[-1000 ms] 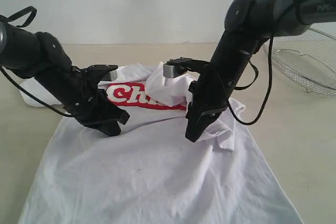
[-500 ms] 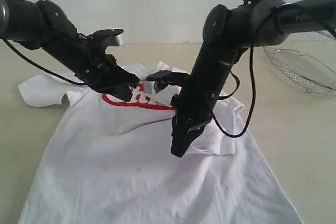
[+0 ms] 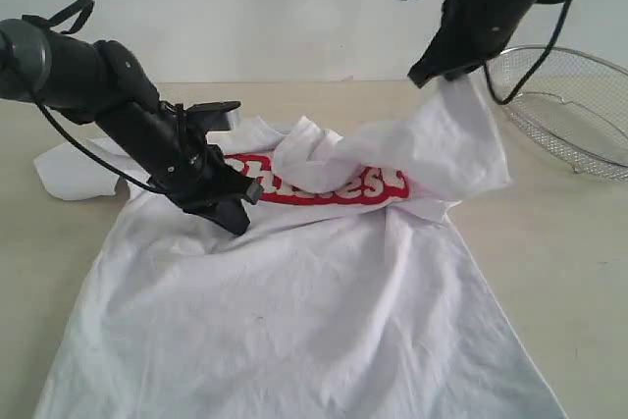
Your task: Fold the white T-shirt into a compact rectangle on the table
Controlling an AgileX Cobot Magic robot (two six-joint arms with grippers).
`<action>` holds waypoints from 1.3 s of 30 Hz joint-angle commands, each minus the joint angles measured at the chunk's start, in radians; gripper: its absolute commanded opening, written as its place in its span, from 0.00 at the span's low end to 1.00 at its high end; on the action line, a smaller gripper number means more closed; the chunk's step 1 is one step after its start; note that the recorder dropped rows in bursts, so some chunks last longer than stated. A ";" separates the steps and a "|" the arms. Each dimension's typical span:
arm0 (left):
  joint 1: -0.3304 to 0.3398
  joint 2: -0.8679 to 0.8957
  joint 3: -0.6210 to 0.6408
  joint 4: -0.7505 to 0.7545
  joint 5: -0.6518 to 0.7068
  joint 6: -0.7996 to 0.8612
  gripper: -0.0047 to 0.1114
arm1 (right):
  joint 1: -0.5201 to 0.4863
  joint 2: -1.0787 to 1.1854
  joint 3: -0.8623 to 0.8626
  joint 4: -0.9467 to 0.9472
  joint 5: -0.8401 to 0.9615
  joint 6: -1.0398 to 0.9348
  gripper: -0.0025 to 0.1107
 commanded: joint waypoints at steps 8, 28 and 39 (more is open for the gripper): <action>-0.044 -0.002 -0.010 -0.013 -0.006 0.002 0.08 | -0.194 0.027 -0.095 0.012 -0.146 0.030 0.02; -0.056 -0.002 -0.018 0.058 0.005 -0.055 0.08 | -0.202 0.113 -0.118 0.014 -0.115 0.056 0.02; -0.209 -0.014 -0.018 -0.034 0.149 0.071 0.08 | -0.199 0.113 -0.118 0.017 -0.105 0.042 0.02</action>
